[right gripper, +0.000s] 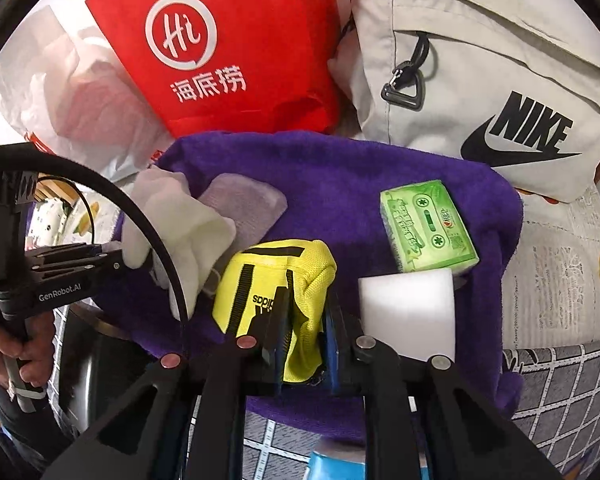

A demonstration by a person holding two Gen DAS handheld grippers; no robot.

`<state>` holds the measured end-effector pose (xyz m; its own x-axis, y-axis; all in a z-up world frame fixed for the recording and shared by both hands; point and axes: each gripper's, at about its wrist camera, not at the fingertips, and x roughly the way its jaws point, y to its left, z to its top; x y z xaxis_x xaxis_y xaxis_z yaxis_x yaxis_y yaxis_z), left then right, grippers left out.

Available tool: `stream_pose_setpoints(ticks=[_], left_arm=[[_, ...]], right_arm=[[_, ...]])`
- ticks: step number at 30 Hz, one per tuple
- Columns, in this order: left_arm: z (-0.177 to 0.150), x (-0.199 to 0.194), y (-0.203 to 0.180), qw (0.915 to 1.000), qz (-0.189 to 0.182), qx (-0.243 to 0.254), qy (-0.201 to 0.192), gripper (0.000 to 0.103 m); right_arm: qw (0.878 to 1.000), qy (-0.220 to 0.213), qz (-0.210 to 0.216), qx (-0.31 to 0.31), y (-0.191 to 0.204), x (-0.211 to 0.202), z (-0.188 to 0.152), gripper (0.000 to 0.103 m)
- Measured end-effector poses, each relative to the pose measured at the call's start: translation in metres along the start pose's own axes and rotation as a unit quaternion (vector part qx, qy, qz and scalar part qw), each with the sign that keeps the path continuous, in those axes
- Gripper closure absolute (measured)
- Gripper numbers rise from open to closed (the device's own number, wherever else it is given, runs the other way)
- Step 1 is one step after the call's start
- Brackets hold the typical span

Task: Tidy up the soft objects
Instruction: 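Release the cloth from the left tool while the right tool releases the yellow bag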

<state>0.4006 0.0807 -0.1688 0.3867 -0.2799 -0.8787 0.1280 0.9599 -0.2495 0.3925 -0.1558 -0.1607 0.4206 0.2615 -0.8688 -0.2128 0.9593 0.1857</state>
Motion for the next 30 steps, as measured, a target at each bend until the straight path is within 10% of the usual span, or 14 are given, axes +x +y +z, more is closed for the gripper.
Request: stream_pose_setpoints(ticks=[12,18,30], left_arm=[[0.002,0.005,-0.002,0.9997,0.006,0.02,0.013,0.068],[-0.004,-0.013,-0.005,0.9989,0.029,0.034,0.012,0.057],[-0.032,-0.078,-0.018,0.998,0.046,0.039,-0.018,0.055]], right_arm=[[1.0,-0.003,-0.025,-0.015,0.006,-0.002,-0.002,0.064],[0.999,-0.037,-0.024,-0.013,0.005,-0.03,-0.003,0.036],[0.997,-0.073,0.009,-0.008,0.022,-0.102,-0.047,0.036]])
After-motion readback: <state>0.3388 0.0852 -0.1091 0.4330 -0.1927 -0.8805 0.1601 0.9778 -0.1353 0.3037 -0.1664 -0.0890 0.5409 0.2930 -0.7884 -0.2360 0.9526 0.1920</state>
